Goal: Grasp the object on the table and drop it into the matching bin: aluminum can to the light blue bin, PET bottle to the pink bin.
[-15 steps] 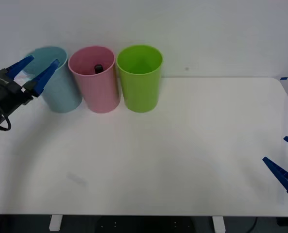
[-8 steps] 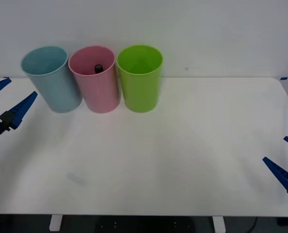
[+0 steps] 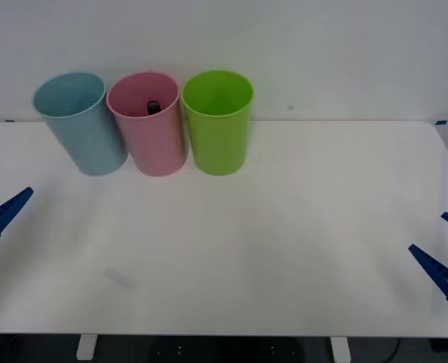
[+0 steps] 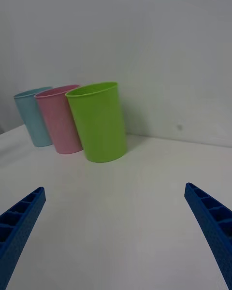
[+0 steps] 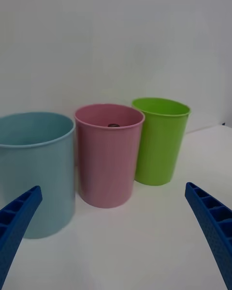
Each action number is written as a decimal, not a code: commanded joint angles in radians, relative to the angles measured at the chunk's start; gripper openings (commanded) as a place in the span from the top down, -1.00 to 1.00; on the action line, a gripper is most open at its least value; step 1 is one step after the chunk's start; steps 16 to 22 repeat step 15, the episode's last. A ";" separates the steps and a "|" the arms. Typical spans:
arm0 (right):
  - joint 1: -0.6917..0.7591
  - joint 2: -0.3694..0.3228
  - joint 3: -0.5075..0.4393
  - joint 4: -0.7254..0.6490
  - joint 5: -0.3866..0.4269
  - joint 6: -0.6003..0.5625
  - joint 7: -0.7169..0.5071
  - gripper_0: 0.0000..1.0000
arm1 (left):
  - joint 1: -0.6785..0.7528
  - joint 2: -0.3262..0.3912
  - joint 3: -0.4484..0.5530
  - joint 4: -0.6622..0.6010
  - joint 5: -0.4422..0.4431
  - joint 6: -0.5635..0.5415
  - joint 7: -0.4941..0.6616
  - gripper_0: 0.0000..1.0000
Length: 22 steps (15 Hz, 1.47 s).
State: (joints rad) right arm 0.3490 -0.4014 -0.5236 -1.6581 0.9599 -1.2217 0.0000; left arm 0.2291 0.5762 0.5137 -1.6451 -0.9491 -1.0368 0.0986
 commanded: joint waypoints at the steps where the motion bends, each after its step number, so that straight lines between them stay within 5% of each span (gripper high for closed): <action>1: 0.000 0.000 0.000 0.000 0.000 0.000 0.000 -1.00 | 0.058 0.007 0.003 -0.007 0.030 -0.019 -0.005 -1.00; 22: 0.000 0.000 0.000 0.000 0.000 0.000 0.000 -1.00 | 0.167 0.007 -0.007 -0.005 0.076 -0.069 -0.002 -1.00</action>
